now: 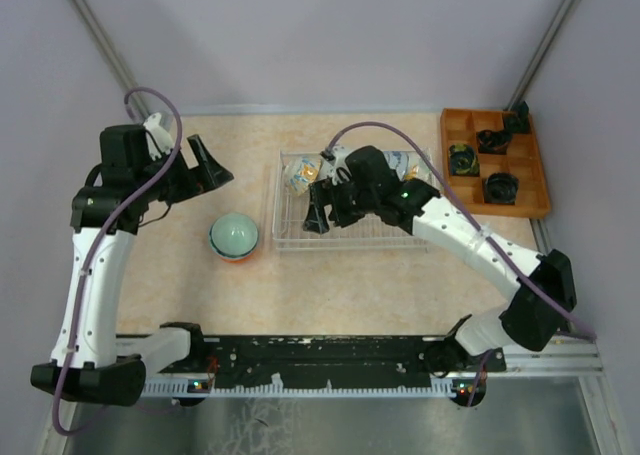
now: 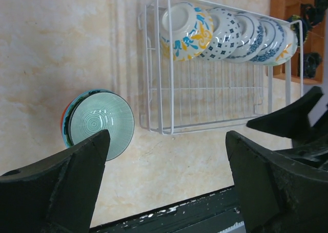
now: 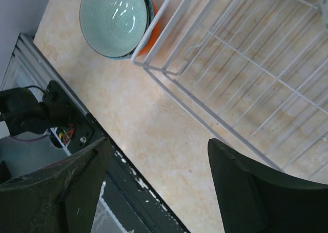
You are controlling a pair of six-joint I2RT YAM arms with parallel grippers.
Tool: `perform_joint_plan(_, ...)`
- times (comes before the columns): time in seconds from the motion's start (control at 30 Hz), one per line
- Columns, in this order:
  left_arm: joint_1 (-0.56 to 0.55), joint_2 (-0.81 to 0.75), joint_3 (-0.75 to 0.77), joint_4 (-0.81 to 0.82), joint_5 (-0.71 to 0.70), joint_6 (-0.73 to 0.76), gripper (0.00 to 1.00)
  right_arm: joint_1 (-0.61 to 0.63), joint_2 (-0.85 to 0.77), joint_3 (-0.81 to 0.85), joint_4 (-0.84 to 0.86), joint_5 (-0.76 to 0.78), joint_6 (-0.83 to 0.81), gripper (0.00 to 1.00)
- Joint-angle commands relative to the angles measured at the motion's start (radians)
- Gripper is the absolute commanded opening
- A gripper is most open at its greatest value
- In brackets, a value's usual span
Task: Load the bowls into the dish rack
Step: Move the bowl to the center of the board, then pick up the bowl from the center of the board.
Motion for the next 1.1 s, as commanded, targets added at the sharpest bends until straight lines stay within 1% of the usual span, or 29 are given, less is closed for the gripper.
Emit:
perform_joint_plan(0.0, -0.003, -0.033, 0.041, 0.041, 0.053, -0.028, 1.00, 0.057, 0.040, 0.075, 0.035, -0.030, -0.018, 0.77)
perform_joint_plan(0.3, -0.003, -0.104, 0.095, 0.047, 0.033, -0.044, 1.00, 0.138, 0.133, 0.126, 0.035, -0.023, -0.018, 0.73)
perform_joint_plan(0.43, -0.003, -0.114, 0.097, 0.052, 0.042, -0.051, 1.00, 0.163, 0.168, 0.148, 0.041, -0.032, -0.019, 0.69)
perform_joint_plan(0.53, -0.003, -0.126, 0.092, 0.060, 0.041, -0.057, 1.00, 0.190, 0.201, 0.172, 0.045, -0.034, -0.021, 0.67)
perform_joint_plan(0.67, -0.003, -0.142, 0.085, 0.078, 0.036, -0.063, 1.00, 0.232, 0.256, 0.222, 0.046, -0.031, -0.021, 0.65)
perform_joint_plan(0.8, -0.003, -0.158, 0.082, 0.089, 0.030, -0.069, 1.00, 0.266, 0.349, 0.266, 0.058, -0.033, -0.021, 0.61)
perform_joint_plan(1.07, -0.003, -0.208, 0.070, 0.147, 0.015, -0.087, 1.00, 0.297, 0.467, 0.338, 0.118, -0.011, -0.037, 0.56)
